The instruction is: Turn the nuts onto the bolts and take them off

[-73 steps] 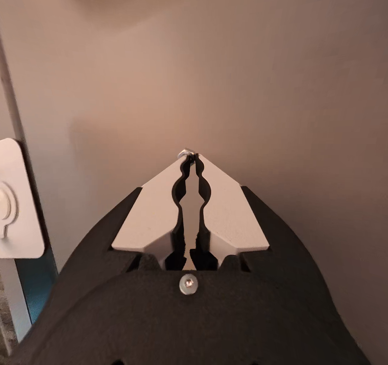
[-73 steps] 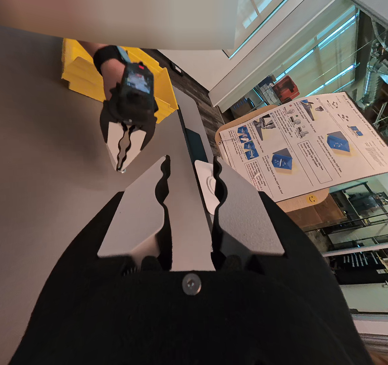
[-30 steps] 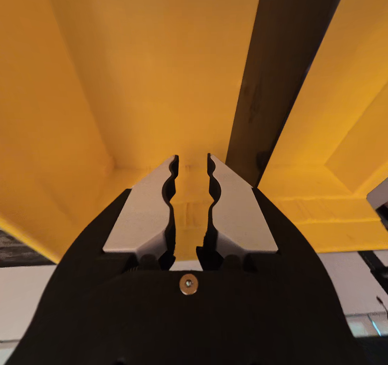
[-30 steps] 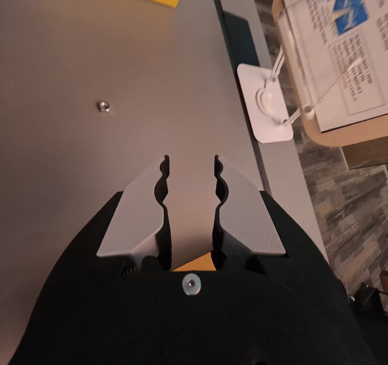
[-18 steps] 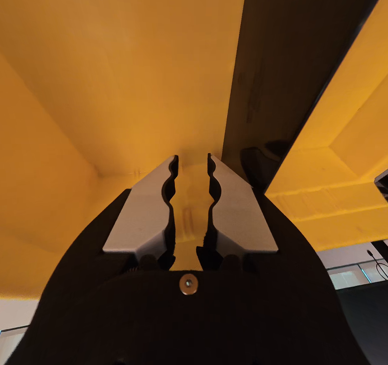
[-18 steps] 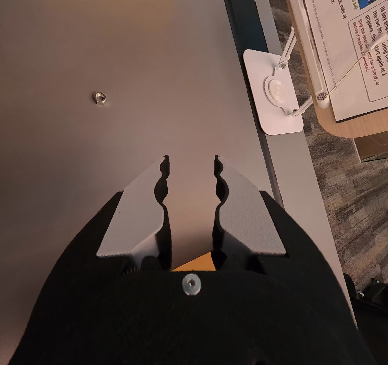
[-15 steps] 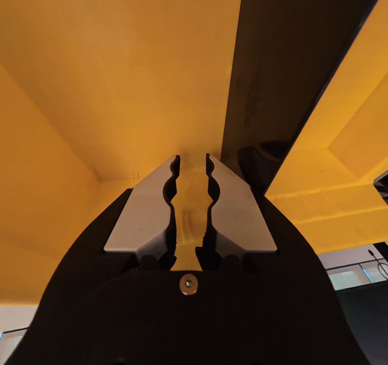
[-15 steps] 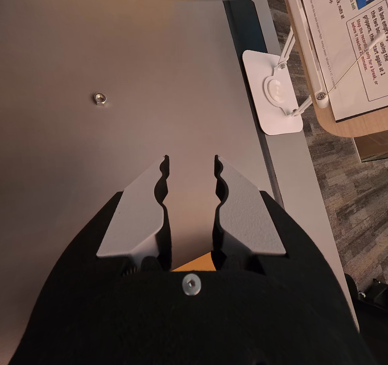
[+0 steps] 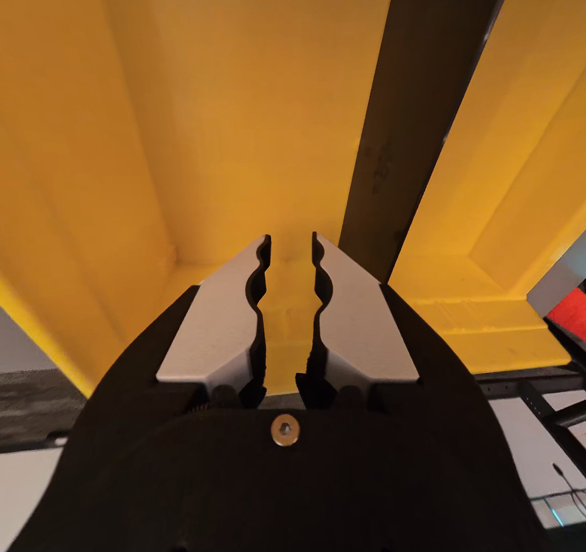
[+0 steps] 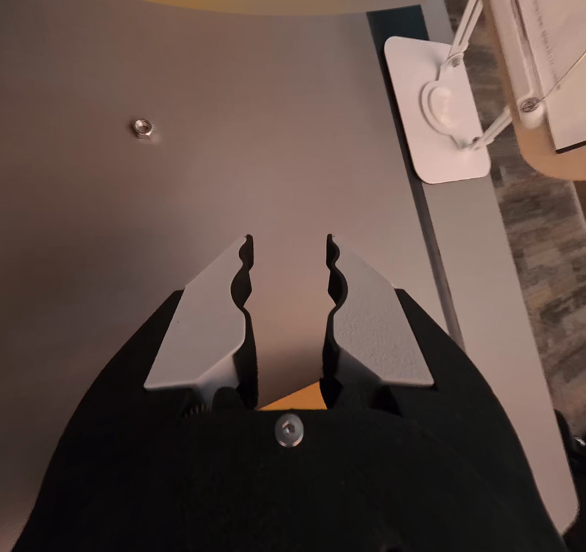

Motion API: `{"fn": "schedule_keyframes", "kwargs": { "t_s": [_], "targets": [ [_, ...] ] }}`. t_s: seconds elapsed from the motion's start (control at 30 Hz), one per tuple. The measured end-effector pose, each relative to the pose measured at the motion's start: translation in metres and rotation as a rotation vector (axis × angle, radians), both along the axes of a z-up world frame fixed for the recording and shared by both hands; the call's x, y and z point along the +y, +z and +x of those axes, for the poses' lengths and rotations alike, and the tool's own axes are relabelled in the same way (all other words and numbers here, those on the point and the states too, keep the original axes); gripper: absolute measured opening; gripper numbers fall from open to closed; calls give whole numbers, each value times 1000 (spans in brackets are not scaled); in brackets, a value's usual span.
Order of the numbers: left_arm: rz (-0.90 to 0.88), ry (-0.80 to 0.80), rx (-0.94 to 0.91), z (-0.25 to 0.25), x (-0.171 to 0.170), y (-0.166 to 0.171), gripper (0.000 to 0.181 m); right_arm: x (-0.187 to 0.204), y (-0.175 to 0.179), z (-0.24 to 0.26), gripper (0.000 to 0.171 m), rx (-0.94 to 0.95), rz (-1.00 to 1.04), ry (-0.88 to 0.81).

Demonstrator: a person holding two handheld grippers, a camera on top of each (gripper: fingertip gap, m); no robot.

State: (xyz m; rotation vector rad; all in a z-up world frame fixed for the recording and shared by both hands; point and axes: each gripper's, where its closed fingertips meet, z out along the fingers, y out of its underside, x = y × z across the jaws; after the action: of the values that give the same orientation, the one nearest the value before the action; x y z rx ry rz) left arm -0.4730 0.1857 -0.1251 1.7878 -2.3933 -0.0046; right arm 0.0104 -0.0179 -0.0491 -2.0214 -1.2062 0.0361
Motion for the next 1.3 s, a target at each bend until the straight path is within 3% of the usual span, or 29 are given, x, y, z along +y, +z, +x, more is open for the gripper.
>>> {"fn": "schedule_keyframes", "kwargs": {
  "t_s": [0.2, 0.37, 0.47, 0.77, 1.03, 1.17, 1.3],
  "targets": [
    [-55, 8, -134, 11, -12, 5, 25, -3, 31, -14, 46, 57, 101, 29],
    [-108, -41, -296, 43, -28, 11, 27, 1, 83, -48, 46, 185, 276, 78],
    [-101, -82, -339, 60, -33, 10, 30, -4, 99, -69, 46, 170, 362, 119],
    [-73, -106, -508, 109, -37, -7, 51, -11, 106, -94, 46, 225, 367, 199],
    [-96, -146, -534, 123, -45, -24, 48, -13, 110, -82, 46, 249, 380, 180],
    [-135, -136, -532, 123, -47, -28, 37, -15, 109, -81, 46, 243, 372, 186],
    [-57, -102, -504, 120, -37, -26, 37, -15, 112, -78, 45, 230, 394, 170]
  ]
}}
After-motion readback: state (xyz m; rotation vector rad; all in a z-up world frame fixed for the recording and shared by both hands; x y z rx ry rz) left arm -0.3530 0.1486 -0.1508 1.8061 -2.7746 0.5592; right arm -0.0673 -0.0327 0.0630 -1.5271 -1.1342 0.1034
